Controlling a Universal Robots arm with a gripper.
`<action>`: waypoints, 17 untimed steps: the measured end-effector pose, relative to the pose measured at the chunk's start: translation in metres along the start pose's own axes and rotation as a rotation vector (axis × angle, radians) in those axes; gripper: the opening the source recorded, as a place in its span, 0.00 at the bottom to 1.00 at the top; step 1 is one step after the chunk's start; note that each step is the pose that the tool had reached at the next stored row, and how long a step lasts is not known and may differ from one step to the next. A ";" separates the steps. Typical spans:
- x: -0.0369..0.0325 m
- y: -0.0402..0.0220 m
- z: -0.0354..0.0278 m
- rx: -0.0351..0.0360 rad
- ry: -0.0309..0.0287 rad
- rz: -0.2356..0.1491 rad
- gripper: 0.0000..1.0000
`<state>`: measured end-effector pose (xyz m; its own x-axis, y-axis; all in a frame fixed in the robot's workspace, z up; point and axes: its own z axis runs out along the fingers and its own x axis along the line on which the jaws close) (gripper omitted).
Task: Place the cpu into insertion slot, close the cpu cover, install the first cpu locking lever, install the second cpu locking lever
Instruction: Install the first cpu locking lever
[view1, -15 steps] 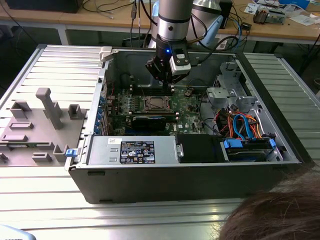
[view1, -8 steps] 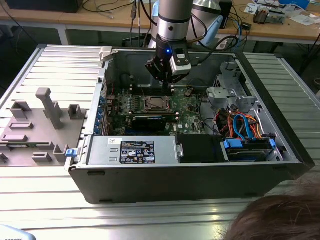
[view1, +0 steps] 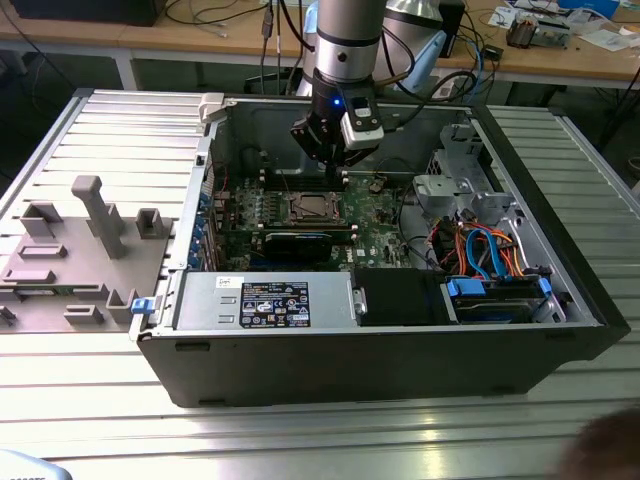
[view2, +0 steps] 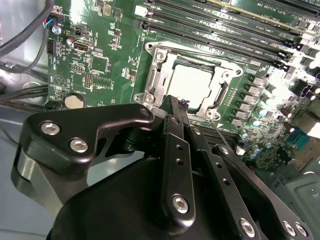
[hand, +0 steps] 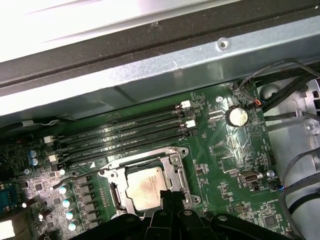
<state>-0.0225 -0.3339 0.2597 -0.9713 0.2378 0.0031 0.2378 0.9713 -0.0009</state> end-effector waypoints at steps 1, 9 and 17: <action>0.0000 0.0000 0.0000 -0.0001 0.0000 -0.002 0.11; 0.0000 0.0000 0.0000 -0.0036 0.0008 -0.035 0.11; 0.0000 0.0000 0.0000 -0.0072 0.0017 -0.061 0.11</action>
<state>-0.0225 -0.3339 0.2597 -0.9841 0.1778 0.0047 0.1778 0.9840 0.0065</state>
